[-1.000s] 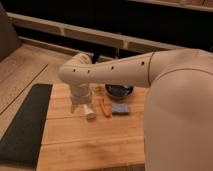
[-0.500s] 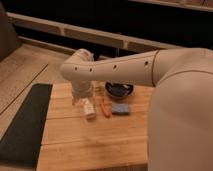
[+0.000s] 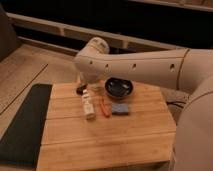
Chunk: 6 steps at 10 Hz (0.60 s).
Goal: Place the pepper on the white sponge
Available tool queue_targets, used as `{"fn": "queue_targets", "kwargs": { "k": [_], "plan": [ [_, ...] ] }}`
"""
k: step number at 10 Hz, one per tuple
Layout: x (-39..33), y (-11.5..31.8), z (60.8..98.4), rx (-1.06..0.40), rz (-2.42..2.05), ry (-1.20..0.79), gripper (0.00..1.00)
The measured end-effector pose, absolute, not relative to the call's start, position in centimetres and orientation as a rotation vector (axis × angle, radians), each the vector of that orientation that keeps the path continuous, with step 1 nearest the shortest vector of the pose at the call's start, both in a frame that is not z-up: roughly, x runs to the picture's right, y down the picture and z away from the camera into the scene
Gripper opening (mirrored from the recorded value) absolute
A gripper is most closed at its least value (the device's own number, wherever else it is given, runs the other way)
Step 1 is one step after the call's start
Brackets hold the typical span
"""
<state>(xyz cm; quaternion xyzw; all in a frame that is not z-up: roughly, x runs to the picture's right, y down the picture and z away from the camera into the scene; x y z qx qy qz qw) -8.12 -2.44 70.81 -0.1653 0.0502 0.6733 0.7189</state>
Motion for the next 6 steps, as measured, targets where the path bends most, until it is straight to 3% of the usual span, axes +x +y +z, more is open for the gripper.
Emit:
{"fn": "queue_targets", "kwargs": {
  "k": [2, 6],
  "plan": [
    [-7.5, -1.9, 71.3, -0.371, 1.501, 0.130, 0.65],
    [0.5, 1.2, 78.0, -0.362, 1.579, 0.309, 0.65]
  ]
}}
